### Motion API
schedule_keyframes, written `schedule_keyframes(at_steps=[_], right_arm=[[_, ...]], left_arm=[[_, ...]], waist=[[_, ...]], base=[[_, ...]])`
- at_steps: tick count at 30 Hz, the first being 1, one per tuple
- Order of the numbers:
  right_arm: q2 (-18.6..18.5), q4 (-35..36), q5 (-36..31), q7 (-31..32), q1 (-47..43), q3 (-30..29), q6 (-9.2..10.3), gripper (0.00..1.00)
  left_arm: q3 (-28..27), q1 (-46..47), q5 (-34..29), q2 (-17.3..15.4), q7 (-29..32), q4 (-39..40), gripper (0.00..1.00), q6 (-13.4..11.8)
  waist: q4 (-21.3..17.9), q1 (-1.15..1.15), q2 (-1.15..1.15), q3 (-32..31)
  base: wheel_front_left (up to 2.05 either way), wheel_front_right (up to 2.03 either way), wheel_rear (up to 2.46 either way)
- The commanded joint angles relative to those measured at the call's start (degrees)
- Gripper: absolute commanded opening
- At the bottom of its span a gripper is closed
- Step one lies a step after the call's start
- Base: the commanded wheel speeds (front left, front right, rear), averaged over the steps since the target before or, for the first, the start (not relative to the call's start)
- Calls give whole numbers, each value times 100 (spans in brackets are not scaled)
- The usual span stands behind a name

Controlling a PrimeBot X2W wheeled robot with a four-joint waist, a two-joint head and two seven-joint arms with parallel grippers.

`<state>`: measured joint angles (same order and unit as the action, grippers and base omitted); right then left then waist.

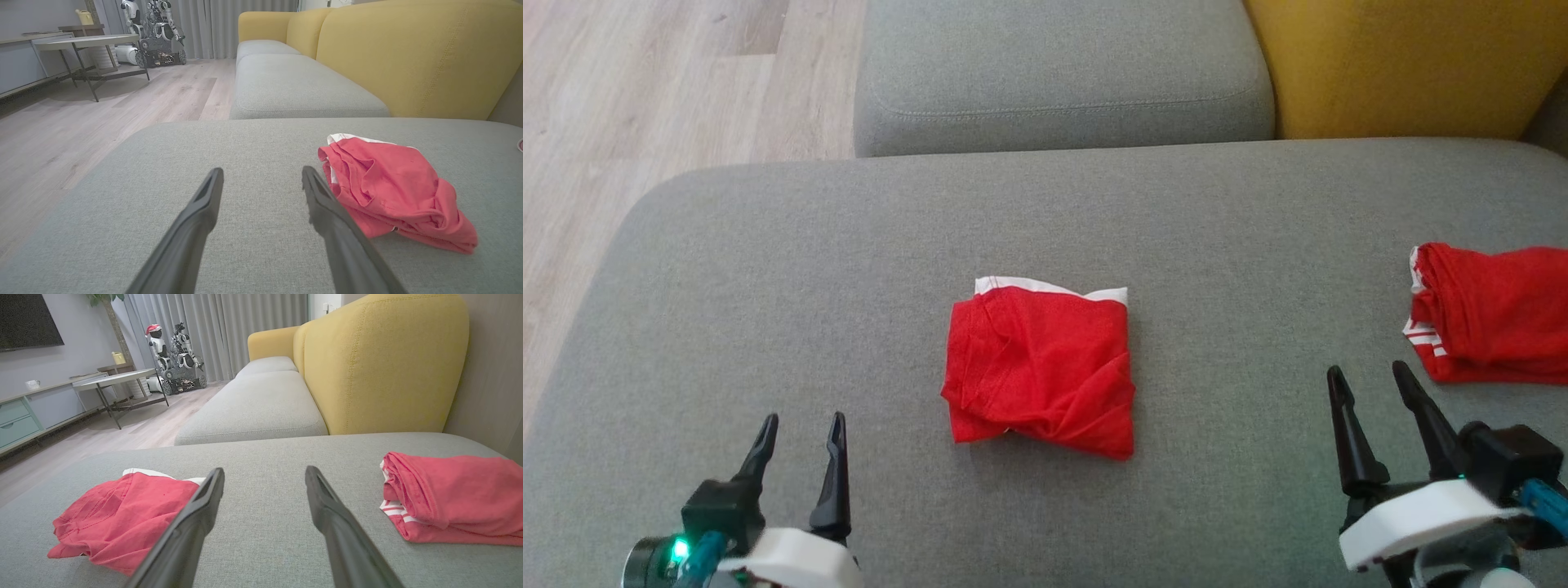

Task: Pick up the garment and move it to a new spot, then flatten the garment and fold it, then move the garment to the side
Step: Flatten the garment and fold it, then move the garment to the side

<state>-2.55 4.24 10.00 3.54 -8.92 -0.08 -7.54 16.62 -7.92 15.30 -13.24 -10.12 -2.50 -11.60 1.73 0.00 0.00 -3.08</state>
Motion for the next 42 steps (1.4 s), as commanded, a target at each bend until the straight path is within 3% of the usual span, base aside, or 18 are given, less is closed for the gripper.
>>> schedule_keyframes(at_steps=[1,16,25,32,42], right_arm=[[-33,238,-37,8,194,117,5,100],[-33,263,-50,49,207,79,5,100],[-33,7,-37,101,251,32,5,100],[-32,-819,-23,74,492,-25,5,100],[-32,-2806,182,-287,1431,153,5,100]], left_arm=[[-175,280,43,-97,-43,207,100,-32],[-148,395,85,-79,-122,204,100,-74],[-76,727,119,26,-238,182,100,8],[111,1199,81,246,-372,15,100,154],[212,1548,-24,484,-478,-171,100,317]], waist=[[2,0,0,2],[76,0,0,73],[474,0,0,224],[1165,0,0,417],[1962,0,0,583]], base=[[0,0,0],[0,0,0],[0,0,0],[0,0,0],[0,0,0]])
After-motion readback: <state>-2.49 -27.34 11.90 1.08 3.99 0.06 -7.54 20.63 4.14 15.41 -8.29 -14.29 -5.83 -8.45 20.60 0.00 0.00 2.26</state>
